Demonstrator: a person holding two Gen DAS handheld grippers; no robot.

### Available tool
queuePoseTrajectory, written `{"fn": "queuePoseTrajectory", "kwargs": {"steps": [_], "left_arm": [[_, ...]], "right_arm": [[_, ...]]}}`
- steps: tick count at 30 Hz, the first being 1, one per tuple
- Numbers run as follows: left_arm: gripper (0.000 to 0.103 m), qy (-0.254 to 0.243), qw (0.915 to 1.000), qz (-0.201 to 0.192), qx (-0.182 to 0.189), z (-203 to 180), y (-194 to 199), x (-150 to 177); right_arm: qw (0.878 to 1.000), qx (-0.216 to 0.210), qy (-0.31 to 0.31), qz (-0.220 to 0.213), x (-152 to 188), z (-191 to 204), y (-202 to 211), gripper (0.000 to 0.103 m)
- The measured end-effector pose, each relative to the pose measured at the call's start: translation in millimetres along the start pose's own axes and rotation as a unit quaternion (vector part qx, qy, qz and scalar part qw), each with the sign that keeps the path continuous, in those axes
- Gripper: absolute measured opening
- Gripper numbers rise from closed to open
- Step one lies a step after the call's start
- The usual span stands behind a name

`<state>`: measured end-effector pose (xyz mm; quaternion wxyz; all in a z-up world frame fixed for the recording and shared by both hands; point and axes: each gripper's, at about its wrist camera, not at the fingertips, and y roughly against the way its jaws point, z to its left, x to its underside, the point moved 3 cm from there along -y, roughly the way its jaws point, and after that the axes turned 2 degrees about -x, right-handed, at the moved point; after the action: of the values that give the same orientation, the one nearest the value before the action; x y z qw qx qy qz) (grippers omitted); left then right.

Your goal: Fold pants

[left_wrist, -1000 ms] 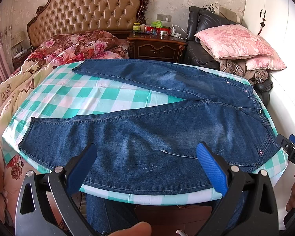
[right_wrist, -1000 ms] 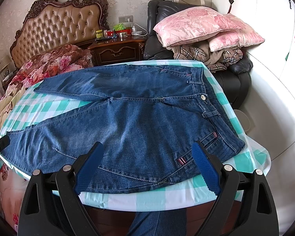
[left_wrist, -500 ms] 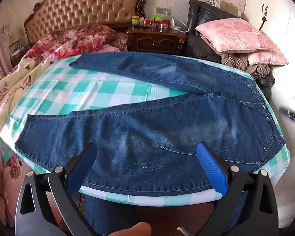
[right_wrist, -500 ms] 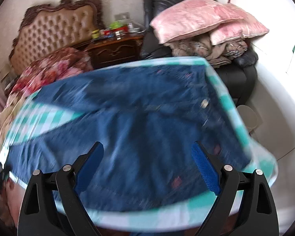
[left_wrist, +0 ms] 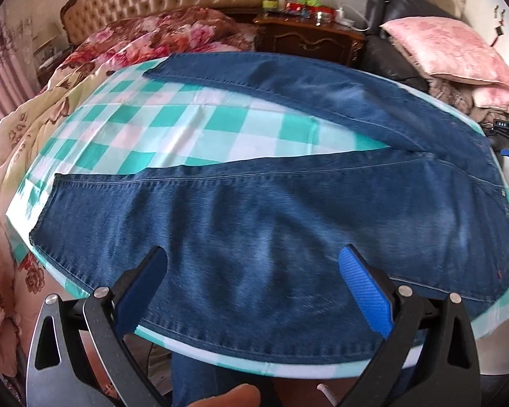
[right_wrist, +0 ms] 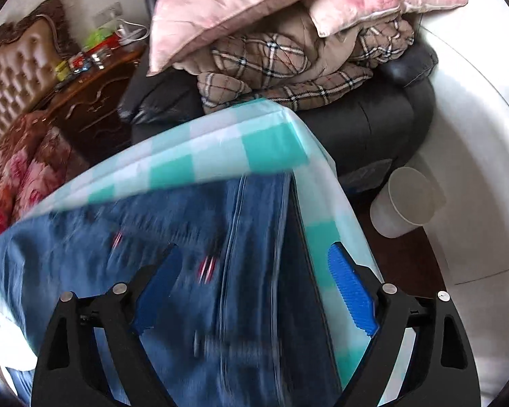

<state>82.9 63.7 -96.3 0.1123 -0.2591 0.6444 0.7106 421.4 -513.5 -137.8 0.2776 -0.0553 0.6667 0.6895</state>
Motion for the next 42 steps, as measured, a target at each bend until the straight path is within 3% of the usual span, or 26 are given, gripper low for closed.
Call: {"fn": "queuePoseTrajectory", "kwargs": {"steps": [3, 4, 5, 6, 8, 10, 14, 17, 21, 26, 29, 33, 38, 42], "left_arm": [[0.101, 0.004, 0.9999, 0.005, -0.009, 4, -8, -6], [0.101, 0.006, 0.9999, 0.006, -0.012, 6, -10, -8], [0.101, 0.007, 0.9998, 0.008, -0.015, 8, -12, -9], [0.101, 0.009, 0.9997, 0.011, -0.017, 9, -15, -10], [0.101, 0.013, 0.9996, 0.016, -0.02, 9, -18, -12], [0.101, 0.016, 0.9995, 0.019, -0.018, 9, -20, -13], [0.101, 0.013, 0.9997, 0.006, -0.02, 9, -12, -17], [0.101, 0.021, 0.9995, -0.002, -0.023, 14, -3, -17], [0.101, 0.027, 0.9992, -0.018, -0.022, 21, 13, -15], [0.101, 0.04, 0.9986, -0.036, -0.003, 29, 30, -12], [0.101, 0.057, 0.9973, -0.038, 0.028, 38, 32, -14], [0.101, 0.076, 0.9944, -0.036, 0.065, 47, 18, -27], [0.098, 0.116, 0.9838, -0.016, 0.135, 58, -30, -77], [0.081, 0.173, 0.9619, 0.006, 0.211, 66, -85, -138]], "right_arm": [[1.0, 0.019, -0.005, 0.012, -14, -7, -26, 0.084], [1.0, 0.023, -0.003, 0.015, -13, -8, -30, 0.077], [1.0, 0.024, 0.0, 0.019, -14, -9, -36, 0.063], [0.999, 0.03, 0.009, 0.013, -13, -7, -38, 0.061], [0.999, 0.011, 0.037, 0.008, -14, 5, -37, 0.022], [0.999, 0.02, 0.042, -0.001, -15, 10, -31, 0.015], [0.996, -0.001, 0.063, -0.061, -11, 23, 13, 0.014], [0.989, -0.058, 0.08, -0.109, 7, 34, 70, 0.013], [0.97, -0.144, 0.107, -0.164, 62, 45, 162, 0.013], [0.95, -0.235, 0.111, -0.173, 155, 36, 229, 0.012], [0.948, -0.279, 0.085, -0.131, 220, 17, 229, 0.012], [0.959, -0.277, 0.028, -0.044, 278, -9, 179, 0.012], [0.965, -0.262, 0.01, -0.017, 291, -7, 156, 0.012], [0.963, -0.268, -0.002, -0.027, 279, -10, 161, 0.012]]}}
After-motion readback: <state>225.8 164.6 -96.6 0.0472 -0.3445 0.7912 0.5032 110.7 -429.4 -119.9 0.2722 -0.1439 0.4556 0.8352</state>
